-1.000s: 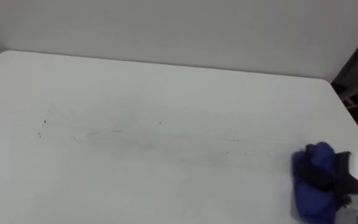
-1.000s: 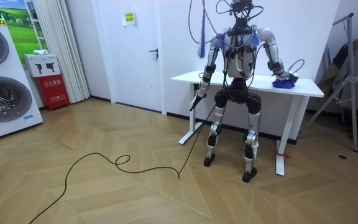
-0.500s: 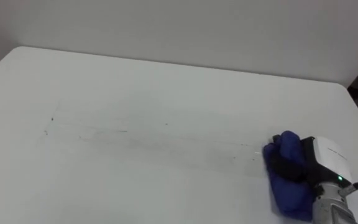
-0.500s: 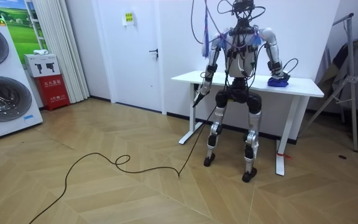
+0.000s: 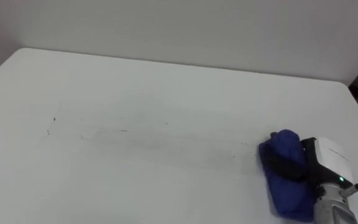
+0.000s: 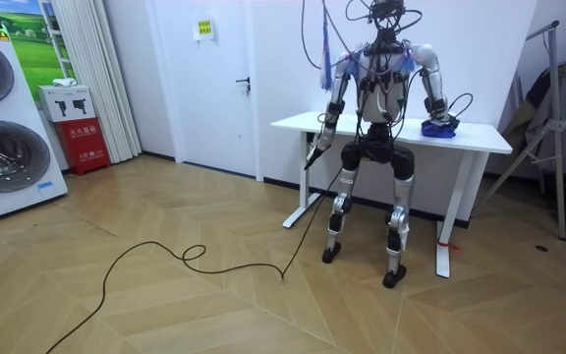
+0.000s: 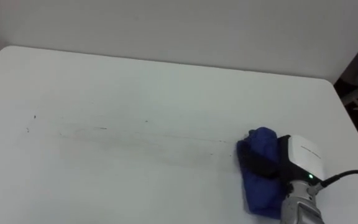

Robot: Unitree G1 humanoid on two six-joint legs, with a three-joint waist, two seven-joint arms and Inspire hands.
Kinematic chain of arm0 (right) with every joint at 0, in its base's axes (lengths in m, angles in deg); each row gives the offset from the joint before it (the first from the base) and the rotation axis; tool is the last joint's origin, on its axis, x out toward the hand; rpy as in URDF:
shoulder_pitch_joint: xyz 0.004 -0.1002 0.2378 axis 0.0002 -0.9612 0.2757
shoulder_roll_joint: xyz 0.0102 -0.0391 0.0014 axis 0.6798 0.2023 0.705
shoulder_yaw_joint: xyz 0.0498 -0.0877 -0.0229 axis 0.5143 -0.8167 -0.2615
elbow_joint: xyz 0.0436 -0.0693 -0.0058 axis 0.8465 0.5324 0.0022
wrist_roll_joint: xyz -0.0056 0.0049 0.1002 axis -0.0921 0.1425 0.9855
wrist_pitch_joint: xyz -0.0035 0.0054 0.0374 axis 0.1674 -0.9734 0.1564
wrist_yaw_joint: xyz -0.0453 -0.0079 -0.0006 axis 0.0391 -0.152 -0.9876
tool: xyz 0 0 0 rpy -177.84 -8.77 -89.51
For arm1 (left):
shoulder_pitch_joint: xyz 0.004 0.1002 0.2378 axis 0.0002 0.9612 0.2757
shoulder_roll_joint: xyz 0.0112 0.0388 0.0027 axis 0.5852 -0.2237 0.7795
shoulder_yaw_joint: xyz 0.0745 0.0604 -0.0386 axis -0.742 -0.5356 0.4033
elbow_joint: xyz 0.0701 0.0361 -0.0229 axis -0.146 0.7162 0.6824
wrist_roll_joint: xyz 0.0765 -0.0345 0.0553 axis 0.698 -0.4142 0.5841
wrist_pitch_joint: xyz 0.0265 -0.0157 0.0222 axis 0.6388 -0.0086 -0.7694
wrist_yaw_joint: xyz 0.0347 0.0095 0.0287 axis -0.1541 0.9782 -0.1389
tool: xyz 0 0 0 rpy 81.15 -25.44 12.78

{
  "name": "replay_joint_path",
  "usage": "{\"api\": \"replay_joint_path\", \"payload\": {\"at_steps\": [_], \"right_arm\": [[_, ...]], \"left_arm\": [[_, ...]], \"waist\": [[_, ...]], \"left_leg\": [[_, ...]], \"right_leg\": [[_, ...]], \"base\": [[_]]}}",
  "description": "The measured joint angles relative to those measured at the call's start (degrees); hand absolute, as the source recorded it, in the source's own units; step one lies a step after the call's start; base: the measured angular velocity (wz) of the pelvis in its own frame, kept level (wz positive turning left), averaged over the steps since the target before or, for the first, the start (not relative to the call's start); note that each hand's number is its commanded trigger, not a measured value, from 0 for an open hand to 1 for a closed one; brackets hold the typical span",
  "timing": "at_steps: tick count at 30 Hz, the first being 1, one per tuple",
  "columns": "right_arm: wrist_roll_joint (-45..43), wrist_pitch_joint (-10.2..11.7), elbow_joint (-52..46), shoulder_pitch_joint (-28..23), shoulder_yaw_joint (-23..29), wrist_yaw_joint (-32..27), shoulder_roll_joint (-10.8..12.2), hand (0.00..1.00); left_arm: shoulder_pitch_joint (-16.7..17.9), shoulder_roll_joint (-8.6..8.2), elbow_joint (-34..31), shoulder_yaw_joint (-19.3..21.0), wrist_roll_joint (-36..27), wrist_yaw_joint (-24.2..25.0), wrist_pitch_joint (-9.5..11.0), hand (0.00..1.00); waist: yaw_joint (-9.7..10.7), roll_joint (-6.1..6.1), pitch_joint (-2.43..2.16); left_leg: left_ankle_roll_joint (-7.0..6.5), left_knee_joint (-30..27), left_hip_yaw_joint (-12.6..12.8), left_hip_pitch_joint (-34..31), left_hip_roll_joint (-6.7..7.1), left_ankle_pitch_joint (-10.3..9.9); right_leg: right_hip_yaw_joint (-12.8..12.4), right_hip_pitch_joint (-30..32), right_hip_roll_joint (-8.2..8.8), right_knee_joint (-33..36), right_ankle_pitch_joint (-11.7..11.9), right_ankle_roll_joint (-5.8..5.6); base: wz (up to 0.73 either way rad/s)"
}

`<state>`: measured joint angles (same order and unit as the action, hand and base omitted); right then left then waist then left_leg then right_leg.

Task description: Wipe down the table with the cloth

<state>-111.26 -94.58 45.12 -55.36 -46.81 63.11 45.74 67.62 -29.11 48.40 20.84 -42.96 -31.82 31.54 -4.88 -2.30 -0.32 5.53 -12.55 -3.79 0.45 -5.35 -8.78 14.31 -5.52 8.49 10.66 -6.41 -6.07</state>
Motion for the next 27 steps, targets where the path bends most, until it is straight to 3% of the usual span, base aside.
{"api": "replay_joint_path", "payload": {"at_steps": [5,10,17,19,23,27], "right_arm": [[0.64,0.16,-8.62,-1.16,0.14,5.43,0.00,0.00],[1.47,0.30,-15.38,-1.06,0.56,7.31,-0.06,0.00],[6.04,0.91,-20.54,-0.81,3.60,7.56,-0.62,0.00],[6.09,1.00,-21.18,-0.80,5.55,7.73,-0.69,0.00],[7.86,1.35,-24.71,-0.72,13.67,6.57,-0.88,0.00],[8.41,2.16,-25.73,-0.79,18.95,5.03,-2.61,0.00]], "left_arm": [[-0.18,0.03,-0.57,0.05,-2.06,2.30,0.06,0.00],[-0.78,0.21,-2.64,0.24,-3.32,4.28,0.18,0.00],[-1.23,1.24,-3.38,0.36,-3.22,7.20,0.37,0.00],[-1.17,1.34,-3.36,1.80,-3.14,8.23,0.41,0.00],[-0.80,1.34,-3.37,6.64,-3.24,9.97,0.45,0.00],[0.20,1.31,-3.37,8.56,-2.27,10.85,0.44,0.00]], "waist": [[0.08,0.53,0.08],[0.78,0.91,0.56],[1.91,0.65,0.51],[2.52,0.36,0.38],[3.12,-0.77,0.55],[4.76,-1.20,0.32]], "left_leg": [[0.33,1.09,1.18,0.30,0.04,0.50],[0.08,1.40,1.93,0.35,0.10,0.58],[0.10,3.08,2.90,2.25,0.02,0.61],[0.10,3.31,2.95,2.37,0.04,0.60],[0.09,3.59,3.12,2.38,0.04,0.55],[0.00,3.18,3.38,2.12,0.03,0.14]], "right_leg": [[-1.85,1.45,-0.19,0.05,-0.01,0.00],[-2.57,1.80,-0.17,-0.01,-0.27,-0.15],[-3.14,1.74,-0.17,-0.03,-0.77,-0.11],[-3.12,1.68,-0.17,-0.03,-0.89,-0.20],[-3.07,1.81,-0.17,-0.16,-1.03,-0.25],[-3.30,1.83,-0.04,-0.09,-1.04,-0.26]], "base": [[-0.18],[-0.07],[-0.05],[-0.04],[-0.01],[-0.02]]}}
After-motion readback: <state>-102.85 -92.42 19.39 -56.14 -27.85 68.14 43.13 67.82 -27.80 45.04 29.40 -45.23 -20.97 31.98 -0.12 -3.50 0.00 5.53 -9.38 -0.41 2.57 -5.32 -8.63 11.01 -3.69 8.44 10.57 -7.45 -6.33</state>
